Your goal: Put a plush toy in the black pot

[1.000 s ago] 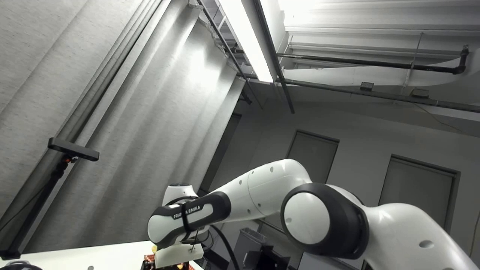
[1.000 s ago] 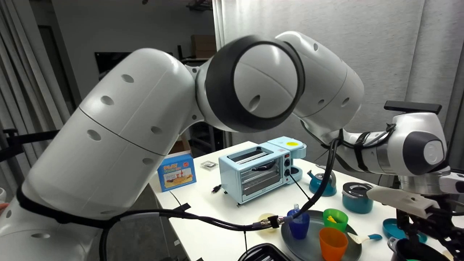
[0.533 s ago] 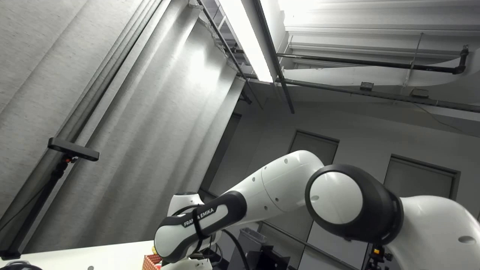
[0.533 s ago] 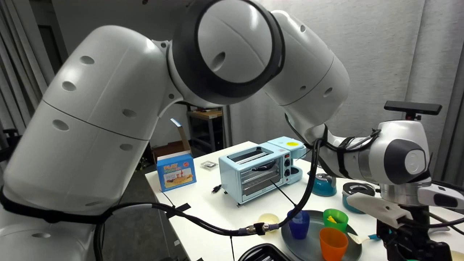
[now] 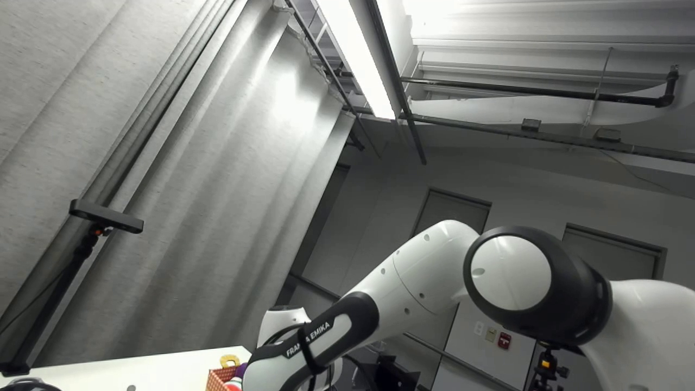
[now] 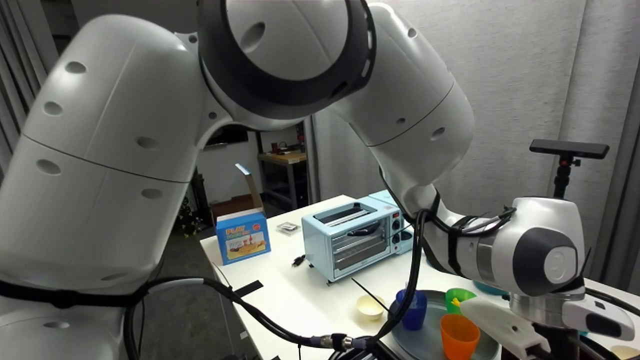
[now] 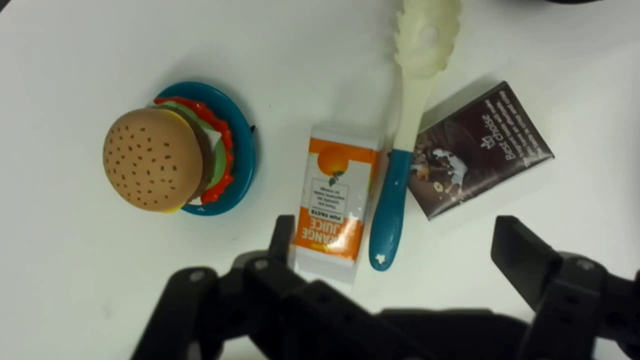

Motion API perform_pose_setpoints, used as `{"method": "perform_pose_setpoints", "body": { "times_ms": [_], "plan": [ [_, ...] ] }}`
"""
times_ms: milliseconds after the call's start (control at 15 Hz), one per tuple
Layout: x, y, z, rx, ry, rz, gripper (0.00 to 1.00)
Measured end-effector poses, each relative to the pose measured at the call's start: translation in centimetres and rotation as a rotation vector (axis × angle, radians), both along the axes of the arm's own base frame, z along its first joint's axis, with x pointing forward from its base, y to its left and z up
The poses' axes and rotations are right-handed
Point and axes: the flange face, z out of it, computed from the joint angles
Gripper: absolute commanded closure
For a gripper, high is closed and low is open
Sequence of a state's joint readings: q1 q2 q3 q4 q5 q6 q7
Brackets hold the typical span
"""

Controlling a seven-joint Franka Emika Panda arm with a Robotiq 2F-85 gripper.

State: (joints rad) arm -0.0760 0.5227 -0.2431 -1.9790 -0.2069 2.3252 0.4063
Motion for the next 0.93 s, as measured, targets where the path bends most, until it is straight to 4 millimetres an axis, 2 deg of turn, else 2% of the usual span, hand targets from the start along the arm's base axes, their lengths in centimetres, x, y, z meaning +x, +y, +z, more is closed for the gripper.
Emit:
{"method": "perform_pose_setpoints", "body": {
  "times_ms": [400, 667, 933],
  "plan": [
    [-3.0, -2.1, -1.6, 0.004, -0.007, -0.045, 0.0],
    [-3.4, -3.8, -1.3, 0.013, -0.041, -0.095, 0.0],
    [-3.7, -4.6, -1.3, 0.039, -0.059, -0.134, 0.0]
  ]
}}
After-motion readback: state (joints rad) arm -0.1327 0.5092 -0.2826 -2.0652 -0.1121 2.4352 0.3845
